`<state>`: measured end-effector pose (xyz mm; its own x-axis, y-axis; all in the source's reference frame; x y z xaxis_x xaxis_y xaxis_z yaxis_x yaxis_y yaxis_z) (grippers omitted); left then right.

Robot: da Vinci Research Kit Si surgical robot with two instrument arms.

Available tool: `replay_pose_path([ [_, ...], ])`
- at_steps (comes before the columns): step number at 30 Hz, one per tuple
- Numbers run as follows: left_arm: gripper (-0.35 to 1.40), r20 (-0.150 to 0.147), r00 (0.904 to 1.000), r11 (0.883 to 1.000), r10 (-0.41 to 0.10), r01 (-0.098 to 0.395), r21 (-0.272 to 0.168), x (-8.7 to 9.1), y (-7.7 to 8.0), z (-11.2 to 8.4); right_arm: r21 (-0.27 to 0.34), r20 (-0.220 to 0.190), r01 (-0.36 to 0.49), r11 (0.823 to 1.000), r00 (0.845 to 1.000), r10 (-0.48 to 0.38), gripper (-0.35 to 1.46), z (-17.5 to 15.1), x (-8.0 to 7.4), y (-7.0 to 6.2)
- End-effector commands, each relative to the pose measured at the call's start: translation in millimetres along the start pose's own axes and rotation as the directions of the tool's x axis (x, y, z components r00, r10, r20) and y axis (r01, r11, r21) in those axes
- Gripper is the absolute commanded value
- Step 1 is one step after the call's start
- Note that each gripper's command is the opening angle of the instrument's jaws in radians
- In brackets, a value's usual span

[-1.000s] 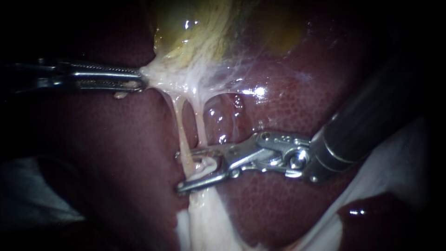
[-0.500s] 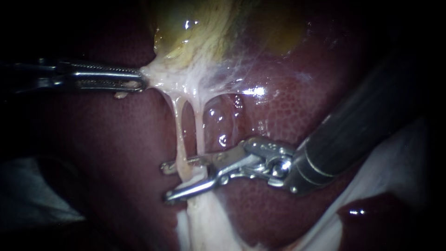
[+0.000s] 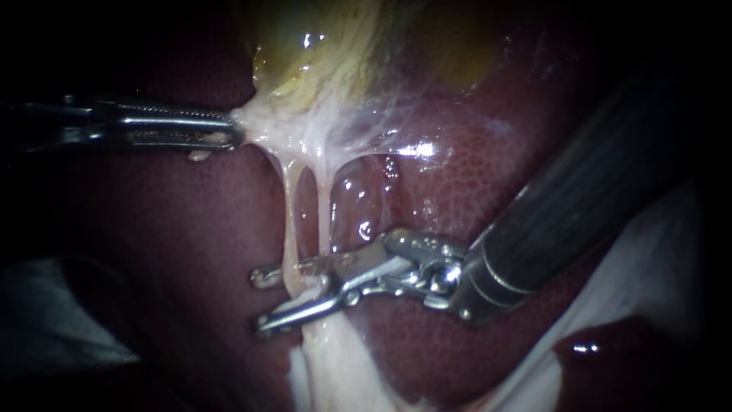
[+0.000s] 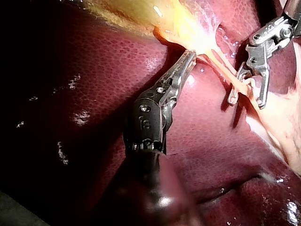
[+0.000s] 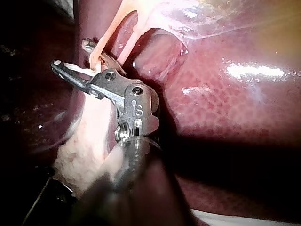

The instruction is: Clipping first clip left tube

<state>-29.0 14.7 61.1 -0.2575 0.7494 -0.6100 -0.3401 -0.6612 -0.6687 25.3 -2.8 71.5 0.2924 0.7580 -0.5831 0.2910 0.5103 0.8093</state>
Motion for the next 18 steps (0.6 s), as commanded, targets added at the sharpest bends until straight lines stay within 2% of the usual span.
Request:
replay_pose_path([
  [1, -0.35, 0.000, 1.0000, 1.000, 0.000, 0.000, 0.000, 0.0, 0.0, 0.0, 0.002, 0.001, 0.001, 1.000, 1.000, -0.001, 0.47, 0.0, 0.3, -0.4],
  [10, -0.35, 0.000, 1.0000, 1.000, 0.000, 0.000, -0.001, 0.0, 0.0, -0.2, 0.037, -0.003, -0.008, 0.999, 1.000, 0.008, 0.46, -0.3, 1.4, -3.1],
  [14, -0.35, 0.000, 1.0000, 1.000, 0.000, 0.000, -0.001, 0.0, 0.0, -0.2, 0.057, -0.028, -0.009, 0.998, 1.000, 0.011, 0.44, -1.0, 2.1, -3.7],
  [18, -0.35, 0.000, 1.0000, 1.000, 0.000, 0.000, -0.001, 0.0, -0.1, -0.2, 0.061, -0.031, -0.011, 0.998, 0.999, 0.013, 0.41, -1.5, 2.5, -3.9],
])
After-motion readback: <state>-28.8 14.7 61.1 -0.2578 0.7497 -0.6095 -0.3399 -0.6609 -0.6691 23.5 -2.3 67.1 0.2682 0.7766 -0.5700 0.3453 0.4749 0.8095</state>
